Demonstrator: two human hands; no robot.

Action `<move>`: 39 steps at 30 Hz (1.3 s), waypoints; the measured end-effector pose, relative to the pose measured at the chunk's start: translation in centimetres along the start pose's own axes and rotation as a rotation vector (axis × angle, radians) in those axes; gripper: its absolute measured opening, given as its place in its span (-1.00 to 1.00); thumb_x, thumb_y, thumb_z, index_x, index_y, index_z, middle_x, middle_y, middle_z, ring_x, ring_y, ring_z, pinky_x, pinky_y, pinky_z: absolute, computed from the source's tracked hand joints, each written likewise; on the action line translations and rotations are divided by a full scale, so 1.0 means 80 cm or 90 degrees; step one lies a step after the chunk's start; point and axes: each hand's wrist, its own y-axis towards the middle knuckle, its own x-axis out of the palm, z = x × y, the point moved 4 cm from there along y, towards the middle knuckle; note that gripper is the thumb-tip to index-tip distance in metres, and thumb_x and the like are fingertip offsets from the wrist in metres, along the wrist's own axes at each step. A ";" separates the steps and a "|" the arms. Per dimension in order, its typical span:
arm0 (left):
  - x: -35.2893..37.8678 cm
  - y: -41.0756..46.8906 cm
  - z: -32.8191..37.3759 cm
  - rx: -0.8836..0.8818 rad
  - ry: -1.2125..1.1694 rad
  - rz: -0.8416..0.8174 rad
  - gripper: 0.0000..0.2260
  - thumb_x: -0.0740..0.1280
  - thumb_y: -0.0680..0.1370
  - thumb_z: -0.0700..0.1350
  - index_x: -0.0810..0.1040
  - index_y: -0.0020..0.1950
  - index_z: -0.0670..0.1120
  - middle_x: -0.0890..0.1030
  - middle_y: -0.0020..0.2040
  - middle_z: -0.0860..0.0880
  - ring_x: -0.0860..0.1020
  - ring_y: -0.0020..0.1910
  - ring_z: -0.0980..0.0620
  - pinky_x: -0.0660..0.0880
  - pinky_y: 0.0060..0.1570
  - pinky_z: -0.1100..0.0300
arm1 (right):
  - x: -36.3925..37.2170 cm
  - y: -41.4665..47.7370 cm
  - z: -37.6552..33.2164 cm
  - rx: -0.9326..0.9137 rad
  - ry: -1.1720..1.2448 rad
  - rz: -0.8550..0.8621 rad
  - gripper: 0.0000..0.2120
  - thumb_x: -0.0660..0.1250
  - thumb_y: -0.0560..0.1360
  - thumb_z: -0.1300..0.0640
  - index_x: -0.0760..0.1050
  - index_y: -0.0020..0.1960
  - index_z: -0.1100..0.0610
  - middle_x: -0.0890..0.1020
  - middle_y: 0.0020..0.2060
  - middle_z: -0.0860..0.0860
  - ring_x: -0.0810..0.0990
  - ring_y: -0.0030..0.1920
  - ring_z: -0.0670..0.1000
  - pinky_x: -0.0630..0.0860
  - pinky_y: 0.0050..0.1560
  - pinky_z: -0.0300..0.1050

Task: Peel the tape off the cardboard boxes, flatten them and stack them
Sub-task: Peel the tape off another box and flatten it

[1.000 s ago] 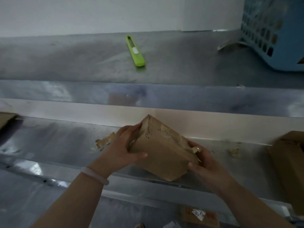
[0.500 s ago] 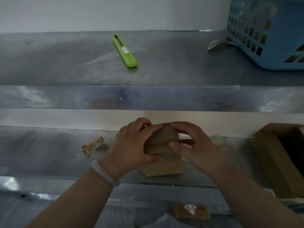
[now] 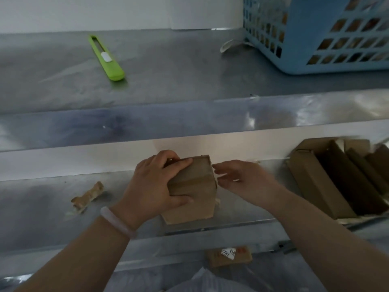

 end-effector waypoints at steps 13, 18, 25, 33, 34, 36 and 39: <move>0.004 0.003 0.003 0.003 0.005 -0.007 -0.22 0.25 0.26 0.47 0.37 0.40 0.14 0.35 0.21 0.09 0.39 0.16 0.08 0.35 0.20 0.06 | 0.003 0.008 -0.011 0.072 0.283 -0.062 -0.56 0.46 0.41 0.36 0.50 0.21 0.05 0.59 0.10 0.04 0.67 0.01 0.00 0.64 0.02 -0.04; 0.003 0.005 0.003 0.008 0.001 0.007 -0.22 0.25 0.25 0.46 0.42 0.38 0.10 0.38 0.19 0.07 0.43 0.14 0.06 0.39 0.18 0.05 | -0.008 0.006 -0.028 0.005 0.052 0.012 -0.62 0.44 0.37 0.29 0.51 0.11 -0.02 0.61 -0.02 -0.12 0.65 -0.15 -0.19 0.60 -0.11 -0.27; 0.004 0.011 -0.002 -0.015 -0.013 0.009 -0.23 0.23 0.25 0.45 0.45 0.36 0.09 0.42 0.19 0.04 0.47 0.13 0.00 0.42 0.17 -0.03 | 0.003 0.002 -0.051 -0.379 -0.498 0.175 -0.93 0.44 0.34 0.22 0.56 -0.28 0.13 0.56 -0.34 0.02 0.54 -0.37 0.06 0.53 -0.40 -0.09; 0.006 0.014 -0.002 -0.018 -0.015 0.010 -0.23 0.23 0.24 0.45 0.45 0.36 0.09 0.42 0.18 0.05 0.47 0.12 0.01 0.41 0.15 -0.04 | 0.004 0.009 -0.048 -0.439 -0.568 0.137 -0.82 0.49 0.28 0.25 0.48 -0.24 0.21 0.50 -0.35 0.09 0.47 -0.42 0.08 0.38 -0.53 -0.10; 0.006 0.014 -0.002 -0.018 -0.016 0.008 -0.23 0.23 0.24 0.45 0.45 0.36 0.10 0.41 0.18 0.05 0.46 0.12 0.01 0.40 0.16 -0.02 | 0.004 0.010 -0.047 -0.439 -0.560 0.125 -0.82 0.48 0.30 0.26 0.47 -0.23 0.22 0.49 -0.35 0.10 0.46 -0.42 0.08 0.36 -0.52 -0.09; 0.006 0.015 -0.003 -0.016 -0.019 0.004 -0.23 0.23 0.24 0.45 0.45 0.36 0.10 0.40 0.18 0.06 0.45 0.12 0.03 0.39 0.17 0.00 | 0.006 0.011 -0.046 -0.415 -0.526 0.089 -0.85 0.42 0.35 0.26 0.44 -0.22 0.22 0.47 -0.35 0.11 0.44 -0.43 0.09 0.31 -0.49 -0.09; 0.005 0.012 -0.001 0.020 -0.018 0.004 -0.24 0.25 0.25 0.45 0.44 0.37 0.11 0.41 0.18 0.07 0.46 0.12 0.04 0.42 0.15 -0.02 | -0.004 0.027 -0.040 -0.281 -0.432 0.083 -0.88 0.26 0.49 0.22 0.36 -0.20 0.12 0.45 -0.29 0.05 0.43 -0.33 0.05 0.34 -0.32 -0.06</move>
